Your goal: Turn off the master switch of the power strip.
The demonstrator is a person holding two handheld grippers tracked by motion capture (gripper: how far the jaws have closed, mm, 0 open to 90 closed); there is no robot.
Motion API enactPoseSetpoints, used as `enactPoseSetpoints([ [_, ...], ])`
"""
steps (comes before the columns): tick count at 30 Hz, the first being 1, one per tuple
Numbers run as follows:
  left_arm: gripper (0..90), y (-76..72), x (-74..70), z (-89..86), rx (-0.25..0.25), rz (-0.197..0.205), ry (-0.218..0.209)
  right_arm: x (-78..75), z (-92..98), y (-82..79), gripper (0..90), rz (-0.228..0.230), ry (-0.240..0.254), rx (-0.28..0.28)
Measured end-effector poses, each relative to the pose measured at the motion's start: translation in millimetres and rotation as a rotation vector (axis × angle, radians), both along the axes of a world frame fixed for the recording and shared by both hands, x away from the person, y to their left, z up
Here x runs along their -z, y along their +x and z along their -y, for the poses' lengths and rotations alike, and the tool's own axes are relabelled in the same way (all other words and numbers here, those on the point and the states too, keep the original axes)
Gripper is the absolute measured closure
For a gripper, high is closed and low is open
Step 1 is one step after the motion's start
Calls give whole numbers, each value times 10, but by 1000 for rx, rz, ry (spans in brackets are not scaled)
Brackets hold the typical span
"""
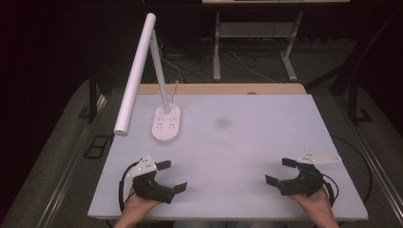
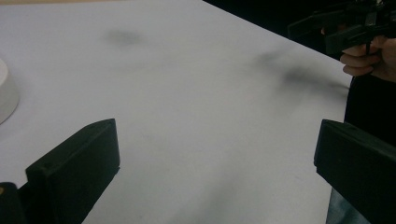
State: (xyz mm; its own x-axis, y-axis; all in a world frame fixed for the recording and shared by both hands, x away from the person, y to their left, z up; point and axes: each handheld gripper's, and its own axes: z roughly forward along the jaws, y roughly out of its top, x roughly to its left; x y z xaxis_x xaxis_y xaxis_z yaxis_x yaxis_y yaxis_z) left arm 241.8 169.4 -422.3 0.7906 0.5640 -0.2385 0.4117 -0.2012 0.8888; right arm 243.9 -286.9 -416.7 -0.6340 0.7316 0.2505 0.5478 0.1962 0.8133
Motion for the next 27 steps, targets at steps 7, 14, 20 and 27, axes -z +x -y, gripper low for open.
enactPoseSetpoints([
  [7, 0, -8, -2, 2, 5, 0, 1, 3, -4, -16, 3, -10, -4, -2],
  [14, 0, -16, -5, -14, 0, -4, 6, 15, -18, -25, 3, -16, -17, -8],
  [20, 0, -11, -15, -34, 4, -7, 0, 27, -39, -34, 3, -20, -39, -16],
  [27, 0, 5, -23, -61, -2, -15, 4, 27, -55, -37, 2, -23, -49, -22],
])
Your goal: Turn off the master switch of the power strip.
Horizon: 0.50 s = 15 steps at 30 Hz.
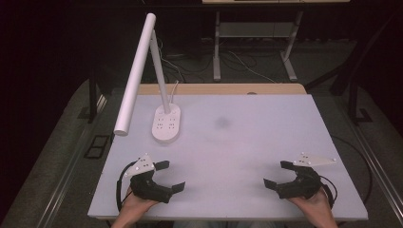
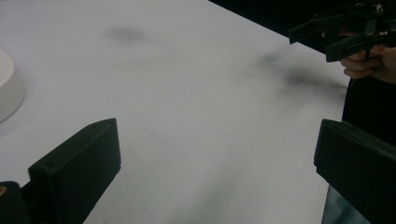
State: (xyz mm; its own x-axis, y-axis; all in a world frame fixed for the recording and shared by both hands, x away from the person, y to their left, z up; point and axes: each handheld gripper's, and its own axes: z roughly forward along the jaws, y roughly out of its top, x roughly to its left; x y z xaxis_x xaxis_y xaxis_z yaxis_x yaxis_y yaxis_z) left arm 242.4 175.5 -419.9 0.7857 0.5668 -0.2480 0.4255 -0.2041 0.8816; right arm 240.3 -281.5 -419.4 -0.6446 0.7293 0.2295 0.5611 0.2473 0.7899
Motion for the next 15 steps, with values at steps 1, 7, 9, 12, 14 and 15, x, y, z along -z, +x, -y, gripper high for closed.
enactPoseSetpoints([
  [1, 0, 3, -3, -1, -1, -1, 1, 1, -1, 2, 2, 1, 1, 0],
  [7, 0, 28, -41, -22, -10, -1, 5, 1, -2, 1, 3, -4, 5, 1],
  [9, 0, 42, -59, -26, -10, -2, 11, 1, 3, 2, 3, -5, 6, 3],
  [12, 0, 67, -91, -43, -14, 6, 8, 1, 17, 10, 3, 4, 8, 7],
  [14, 0, 77, -102, -47, -14, 6, 6, -1, 25, 15, 2, 3, 13, 11],
  [15, 0, 98, -121, -47, -12, 6, 7, 0, 26, 19, 3, 2, 13, 13],
])
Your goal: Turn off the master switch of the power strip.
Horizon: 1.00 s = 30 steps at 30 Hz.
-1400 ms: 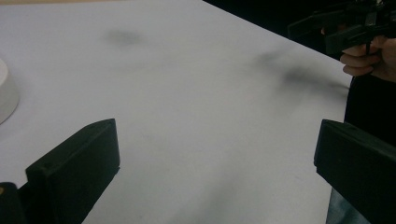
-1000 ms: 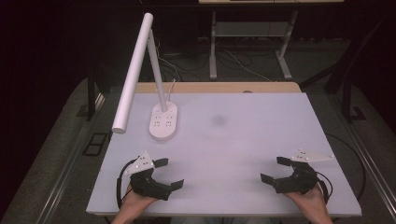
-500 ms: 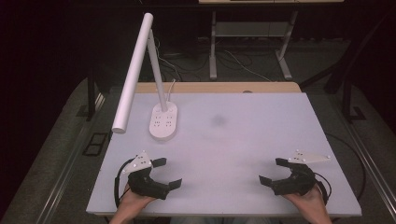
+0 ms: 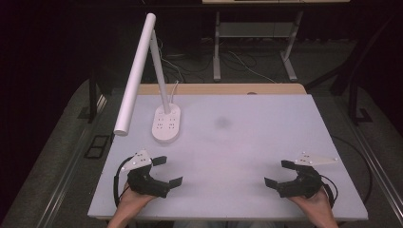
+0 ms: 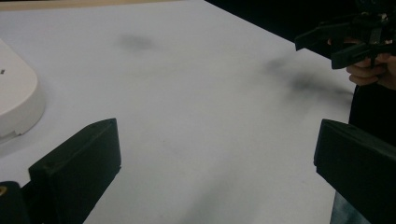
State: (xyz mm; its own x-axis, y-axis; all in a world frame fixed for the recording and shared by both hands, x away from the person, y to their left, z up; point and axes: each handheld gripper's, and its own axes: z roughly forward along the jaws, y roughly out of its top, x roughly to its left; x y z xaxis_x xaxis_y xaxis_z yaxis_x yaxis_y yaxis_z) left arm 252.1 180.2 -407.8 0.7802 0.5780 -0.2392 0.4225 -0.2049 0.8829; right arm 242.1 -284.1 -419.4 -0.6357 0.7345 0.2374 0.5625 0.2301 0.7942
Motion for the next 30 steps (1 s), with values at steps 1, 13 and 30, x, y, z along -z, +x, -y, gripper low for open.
enactPoseSetpoints([
  [1, 0, 7, -8, 3, 2, -1, 3, 2, 2, 3, 3, 0, 0, -1],
  [13, 0, 110, -37, -50, -5, -24, 45, 8, -8, 6, 3, -1, -3, -3],
  [30, 0, 327, -177, -181, -6, -42, 98, 18, -9, 10, 3, 1, -6, -2],
])
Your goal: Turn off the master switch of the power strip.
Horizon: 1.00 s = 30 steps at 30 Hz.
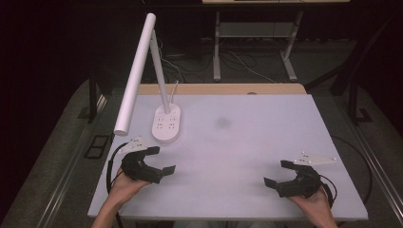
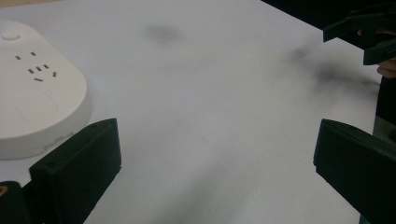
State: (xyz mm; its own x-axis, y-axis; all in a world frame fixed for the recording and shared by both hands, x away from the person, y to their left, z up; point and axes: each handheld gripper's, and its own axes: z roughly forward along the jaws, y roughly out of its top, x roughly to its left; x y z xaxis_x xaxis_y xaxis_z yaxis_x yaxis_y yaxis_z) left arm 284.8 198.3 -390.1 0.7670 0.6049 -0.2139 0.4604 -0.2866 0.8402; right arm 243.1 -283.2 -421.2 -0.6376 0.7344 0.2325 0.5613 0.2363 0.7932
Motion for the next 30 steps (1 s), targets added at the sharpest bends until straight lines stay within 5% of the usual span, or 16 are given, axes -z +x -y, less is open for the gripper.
enactPoseSetpoints([
  [30, 7, 363, -142, -176, -32, -38, 72, -14, 61, 8, 3, 4, 19, 17],
])
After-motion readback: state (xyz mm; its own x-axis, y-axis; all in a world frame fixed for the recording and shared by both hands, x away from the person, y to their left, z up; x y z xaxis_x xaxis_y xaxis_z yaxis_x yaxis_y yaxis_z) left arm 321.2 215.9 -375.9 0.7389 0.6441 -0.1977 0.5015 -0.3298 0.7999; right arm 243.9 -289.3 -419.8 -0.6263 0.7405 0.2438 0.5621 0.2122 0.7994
